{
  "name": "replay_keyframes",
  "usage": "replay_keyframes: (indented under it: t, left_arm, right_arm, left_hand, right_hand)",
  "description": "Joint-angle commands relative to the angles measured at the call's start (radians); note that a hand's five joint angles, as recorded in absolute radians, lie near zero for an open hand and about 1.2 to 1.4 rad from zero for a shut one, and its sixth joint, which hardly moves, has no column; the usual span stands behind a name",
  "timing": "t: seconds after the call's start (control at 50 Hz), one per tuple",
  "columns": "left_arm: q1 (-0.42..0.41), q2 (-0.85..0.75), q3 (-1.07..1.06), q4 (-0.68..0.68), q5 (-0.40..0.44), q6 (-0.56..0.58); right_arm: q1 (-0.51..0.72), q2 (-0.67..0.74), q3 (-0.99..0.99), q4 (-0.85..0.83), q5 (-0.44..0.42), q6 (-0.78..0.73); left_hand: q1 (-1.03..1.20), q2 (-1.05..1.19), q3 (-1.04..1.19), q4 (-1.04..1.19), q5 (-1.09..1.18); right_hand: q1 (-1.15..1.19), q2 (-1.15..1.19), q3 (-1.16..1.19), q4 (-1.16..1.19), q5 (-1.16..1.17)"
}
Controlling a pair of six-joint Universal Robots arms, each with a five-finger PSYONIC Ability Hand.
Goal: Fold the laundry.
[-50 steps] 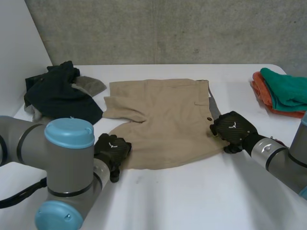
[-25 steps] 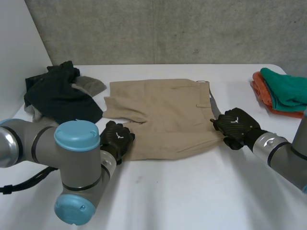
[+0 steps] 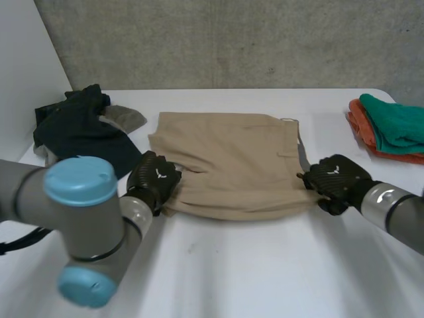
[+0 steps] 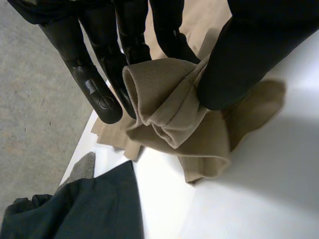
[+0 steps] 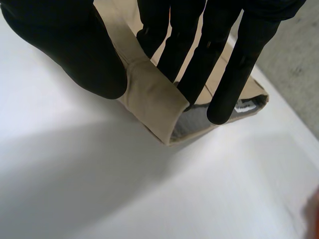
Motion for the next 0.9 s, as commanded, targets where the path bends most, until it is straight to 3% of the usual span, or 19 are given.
replay_keyframes:
  t: [0.02,0.12,0.22,0.36,0.5,0.62,0.78,0.8,0.82,0.84,0.9]
  left_arm:
    - [-0.052,0.271,-0.129,-0.286,0.0,-0.009]
    - [-0.058,0.368,-0.135,-0.609,0.066,-0.036]
    - [-0.036,0.345,-0.07,-0.782,0.163,-0.073]
    - [0.03,0.126,0.18,-0.633,0.174,-0.096]
    - [0.039,-0.15,0.566,-0.408,0.142,-0.093]
    - [0.039,-0.36,0.872,-0.352,0.092,-0.092]
    - [0.033,-0.612,1.234,-0.358,0.051,-0.096]
    - [0.031,-0.63,1.259,-0.361,0.051,-0.099]
    - [0.024,-0.659,1.3,-0.366,0.054,-0.106]
    - [0.02,-0.669,1.316,-0.368,0.051,-0.109]
    - [0.011,-0.677,1.343,-0.371,0.04,-0.127]
  right_arm:
    - [-0.057,-0.151,0.03,0.343,0.06,-0.22]
    - [-0.087,-0.217,0.072,0.589,0.06,-0.415]
    - [-0.077,-0.193,0.038,0.591,0.04,-0.437]
    - [-0.016,-0.046,-0.141,0.468,0.063,-0.193]
    - [0.061,0.104,-0.324,0.24,0.206,0.039]
    - [0.102,0.201,-0.441,0.054,0.29,0.129]
    - [0.147,0.375,-0.576,-0.21,0.39,0.126]
    - [0.148,0.388,-0.583,-0.228,0.399,0.123]
    - [0.156,0.419,-0.596,-0.274,0.422,0.114]
    - [0.16,0.431,-0.6,-0.297,0.438,0.11]
    - [0.165,0.454,-0.611,-0.382,0.499,0.099]
  left_hand:
    - [0.289,0.211,0.223,0.202,0.244]
    - [0.289,0.211,0.223,0.202,0.244]
    - [0.289,0.211,0.223,0.202,0.244]
    - [0.289,0.211,0.223,0.202,0.244]
    - [0.289,0.211,0.223,0.202,0.244]
    - [0.289,0.211,0.223,0.202,0.244]
    - [0.289,0.211,0.223,0.202,0.244]
    - [0.065,-0.013,-0.001,-0.022,0.02]
    - [-0.69,-0.768,-0.756,-0.777,-0.735]
    - [-0.933,-1.011,-0.999,-1.02,-0.978]
    - [-0.933,-1.011,-0.999,-1.02,-0.978]
  right_hand:
    - [0.314,0.227,0.215,0.202,0.217]
    - [0.314,0.227,0.215,0.202,0.217]
    - [0.314,0.227,0.215,0.202,0.217]
    - [0.314,0.227,0.215,0.202,0.217]
    - [0.314,0.227,0.215,0.202,0.217]
    - [0.314,0.227,0.215,0.202,0.217]
    - [0.314,0.227,0.215,0.202,0.217]
    - [0.07,-0.018,-0.03,-0.042,-0.027]
    - [-0.907,-0.995,-1.007,-1.019,-1.004]
    - [-0.907,-0.995,-1.007,-1.019,-1.004]
    - [-0.907,-0.995,-1.007,-1.019,-1.004]
